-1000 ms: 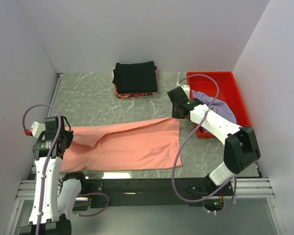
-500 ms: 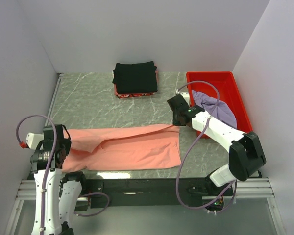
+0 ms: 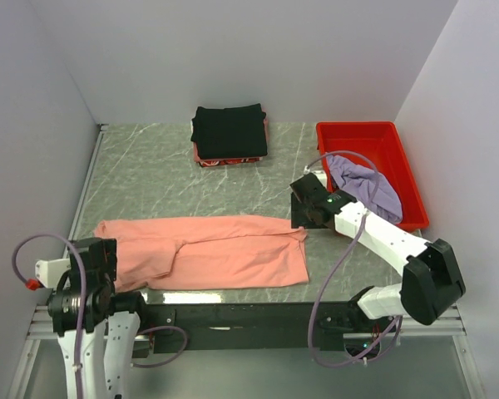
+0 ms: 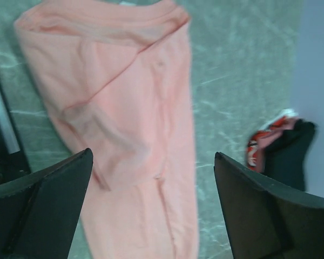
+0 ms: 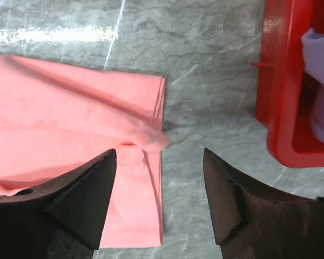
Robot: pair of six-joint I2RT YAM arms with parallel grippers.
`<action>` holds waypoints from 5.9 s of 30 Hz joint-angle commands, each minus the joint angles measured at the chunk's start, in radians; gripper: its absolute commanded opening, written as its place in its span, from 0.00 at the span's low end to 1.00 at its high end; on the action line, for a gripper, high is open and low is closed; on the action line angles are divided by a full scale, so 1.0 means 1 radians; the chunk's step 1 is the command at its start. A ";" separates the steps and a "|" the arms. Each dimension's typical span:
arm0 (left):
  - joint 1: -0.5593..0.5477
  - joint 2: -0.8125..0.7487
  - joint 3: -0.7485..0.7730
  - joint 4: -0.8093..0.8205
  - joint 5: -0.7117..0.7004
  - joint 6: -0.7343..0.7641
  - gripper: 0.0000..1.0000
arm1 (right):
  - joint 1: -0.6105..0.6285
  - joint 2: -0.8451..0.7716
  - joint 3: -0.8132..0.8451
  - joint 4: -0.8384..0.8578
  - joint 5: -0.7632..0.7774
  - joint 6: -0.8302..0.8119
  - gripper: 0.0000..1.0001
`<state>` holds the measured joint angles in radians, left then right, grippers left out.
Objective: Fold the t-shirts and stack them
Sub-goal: Fold the tshirt
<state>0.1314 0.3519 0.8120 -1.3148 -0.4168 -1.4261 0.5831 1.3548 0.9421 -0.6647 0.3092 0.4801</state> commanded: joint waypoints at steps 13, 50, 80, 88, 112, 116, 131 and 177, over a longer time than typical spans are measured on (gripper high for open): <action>0.004 0.398 -0.145 0.616 0.305 0.263 0.99 | 0.015 0.064 0.099 0.175 -0.306 -0.109 0.78; -0.054 1.455 0.218 1.120 0.434 0.507 0.99 | 0.162 -0.178 -0.252 0.085 -0.610 -0.060 0.80; -0.240 1.550 0.526 1.040 0.358 0.691 0.99 | 0.302 0.015 -0.089 0.195 -0.441 -0.127 0.83; -0.236 1.607 0.489 1.029 0.332 0.694 0.99 | 0.380 0.086 -0.071 0.113 -0.266 -0.101 0.63; -0.200 1.598 0.458 1.049 0.352 0.702 0.99 | 0.581 0.148 0.159 -0.298 0.086 0.078 0.00; -0.188 1.601 0.464 1.046 0.363 0.701 1.00 | 0.655 0.228 0.188 -0.357 0.142 0.095 0.00; -0.176 1.647 0.521 1.033 0.394 0.702 1.00 | 0.827 0.443 0.310 -0.201 0.128 0.019 0.05; -0.150 1.698 0.570 1.002 0.421 0.731 0.99 | 0.481 0.285 -0.028 0.099 -0.140 0.048 0.37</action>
<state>-0.0265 2.0060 1.3788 -0.2810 0.0147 -0.7181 1.0691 1.6344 0.9344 -0.5426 0.1116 0.5068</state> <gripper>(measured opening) 0.994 0.396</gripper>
